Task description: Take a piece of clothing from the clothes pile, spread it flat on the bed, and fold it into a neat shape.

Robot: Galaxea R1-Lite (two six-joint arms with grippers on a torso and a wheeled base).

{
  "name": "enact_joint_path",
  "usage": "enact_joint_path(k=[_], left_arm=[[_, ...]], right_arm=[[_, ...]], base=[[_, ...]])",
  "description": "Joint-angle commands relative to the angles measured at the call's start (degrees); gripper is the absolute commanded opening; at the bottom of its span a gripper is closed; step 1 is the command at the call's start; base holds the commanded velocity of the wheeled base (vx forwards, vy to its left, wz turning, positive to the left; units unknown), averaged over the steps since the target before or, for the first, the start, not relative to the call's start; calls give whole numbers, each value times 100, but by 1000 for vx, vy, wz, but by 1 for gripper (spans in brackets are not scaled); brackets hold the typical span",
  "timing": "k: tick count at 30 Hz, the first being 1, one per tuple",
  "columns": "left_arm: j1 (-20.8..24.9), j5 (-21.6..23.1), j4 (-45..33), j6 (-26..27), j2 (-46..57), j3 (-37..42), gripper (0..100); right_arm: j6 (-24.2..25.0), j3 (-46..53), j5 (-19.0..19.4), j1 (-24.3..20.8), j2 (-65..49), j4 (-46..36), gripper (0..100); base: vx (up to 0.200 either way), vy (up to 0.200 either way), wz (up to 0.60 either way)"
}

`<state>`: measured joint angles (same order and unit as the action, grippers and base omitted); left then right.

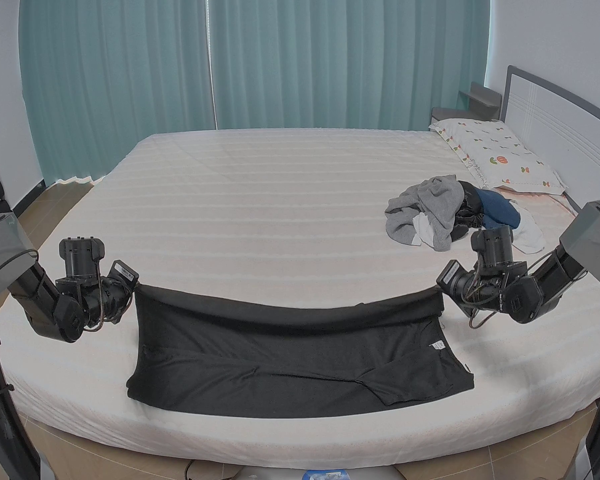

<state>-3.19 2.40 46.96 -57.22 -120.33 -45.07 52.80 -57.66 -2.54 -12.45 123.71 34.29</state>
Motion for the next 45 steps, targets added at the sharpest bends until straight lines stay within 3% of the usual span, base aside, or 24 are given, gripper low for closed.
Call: enact_joint_path(k=[1, 9, 13, 17, 34, 35, 36, 37, 45], left_arm=[[-50, -12, 24, 1, 19, -99, 0], [-129, 24, 33, 264, 19, 499, 0], [-217, 67, 33, 1161, -16, 1009, 0], [-182, 67, 24, 1486, -52, 1185, 0], [-120, 59, -38, 1539, -394, 1325, 0], [-94, 59, -38, 1547, -377, 1352, 0], [-76, 59, -38, 1583, -377, 1396, 0], [-59, 59, -29, 1627, -377, 1431, 100], [-76, 59, -29, 1776, 27, 1571, 100]], right_arm=[[240, -325, -10, 41, -49, 34, 0], [134, 510, 51, 49, -216, 16, 0], [-305, 1152, 148, 137, -277, 25, 0], [-411, 1354, 183, 164, -101, 25, 0], [-516, 1416, 192, 128, 285, 130, 0], [-516, 1416, 192, 128, 285, 130, 100], [-516, 1416, 192, 128, 276, 130, 100], [-507, 1416, 201, 128, 268, 139, 100], [-455, 1407, 315, 181, -216, 139, 100]], base=[[0, 0, 0], [0, 0, 0], [0, 0, 0], [0, 0, 0], [0, 0, 0], [0, 0, 0], [0, 0, 0], [0, 0, 0], [0, 0, 0]])
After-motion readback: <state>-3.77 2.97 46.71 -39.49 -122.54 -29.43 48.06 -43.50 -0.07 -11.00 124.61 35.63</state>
